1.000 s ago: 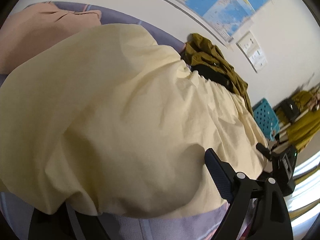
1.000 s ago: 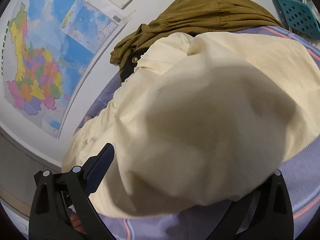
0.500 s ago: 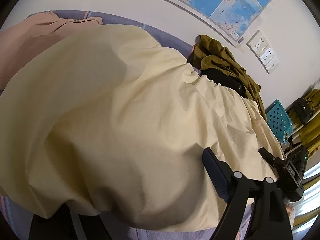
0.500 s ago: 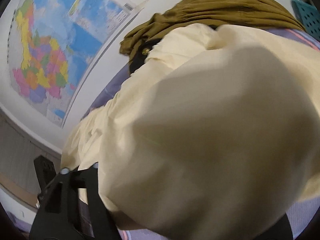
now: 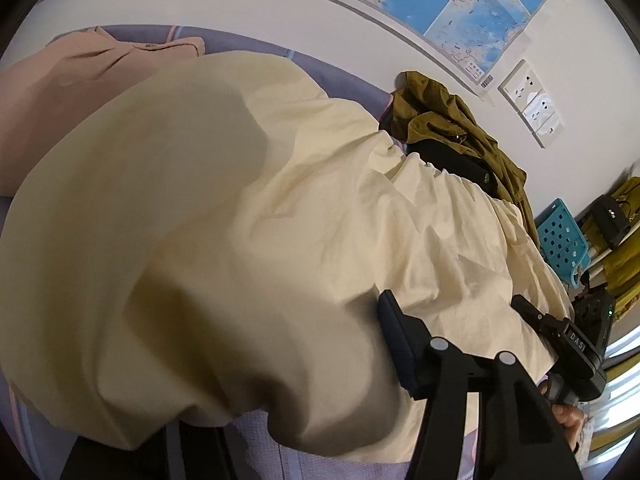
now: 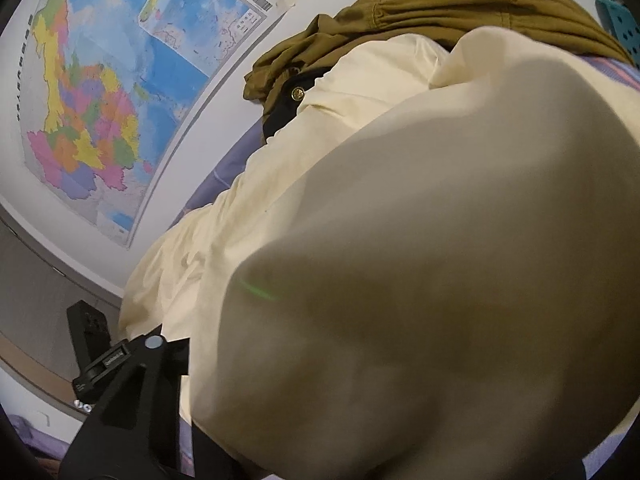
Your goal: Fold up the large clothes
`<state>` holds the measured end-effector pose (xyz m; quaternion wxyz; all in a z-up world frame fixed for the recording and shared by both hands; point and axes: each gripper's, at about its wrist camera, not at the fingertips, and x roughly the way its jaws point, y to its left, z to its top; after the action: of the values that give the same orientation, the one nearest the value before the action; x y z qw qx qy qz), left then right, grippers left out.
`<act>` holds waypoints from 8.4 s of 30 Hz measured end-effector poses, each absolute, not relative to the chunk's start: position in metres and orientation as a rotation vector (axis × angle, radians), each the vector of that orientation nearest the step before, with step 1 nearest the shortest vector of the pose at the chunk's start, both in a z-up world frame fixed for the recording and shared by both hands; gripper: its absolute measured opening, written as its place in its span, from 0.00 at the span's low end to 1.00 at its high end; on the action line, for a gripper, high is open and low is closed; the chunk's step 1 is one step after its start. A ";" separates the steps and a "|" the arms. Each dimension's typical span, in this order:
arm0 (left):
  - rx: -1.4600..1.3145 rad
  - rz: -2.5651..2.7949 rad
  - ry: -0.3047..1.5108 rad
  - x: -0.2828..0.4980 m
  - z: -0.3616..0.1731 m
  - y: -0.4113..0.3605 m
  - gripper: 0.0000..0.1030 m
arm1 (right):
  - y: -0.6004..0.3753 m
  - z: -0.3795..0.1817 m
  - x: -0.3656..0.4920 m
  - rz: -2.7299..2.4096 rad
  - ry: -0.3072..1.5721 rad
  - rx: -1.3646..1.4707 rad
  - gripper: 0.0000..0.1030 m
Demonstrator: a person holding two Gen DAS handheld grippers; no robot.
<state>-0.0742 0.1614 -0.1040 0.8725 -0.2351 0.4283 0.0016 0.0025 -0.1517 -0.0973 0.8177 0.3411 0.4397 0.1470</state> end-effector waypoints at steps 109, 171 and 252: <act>-0.067 0.503 0.752 -0.112 -0.043 0.380 0.73 | 0.208 -0.060 0.170 0.859 1.035 0.119 0.37; -0.254 0.623 0.638 -0.171 -0.014 0.292 0.93 | 0.184 -0.019 0.089 0.838 0.775 0.011 0.94; -0.226 0.667 0.670 -0.206 -0.006 0.220 0.93 | 0.142 -0.006 0.033 0.824 0.750 0.032 0.94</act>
<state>-0.2058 0.2198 -0.0065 0.8841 -0.1088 0.3221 0.3207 0.0332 0.1423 -0.0063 0.8487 0.0152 0.3557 0.3910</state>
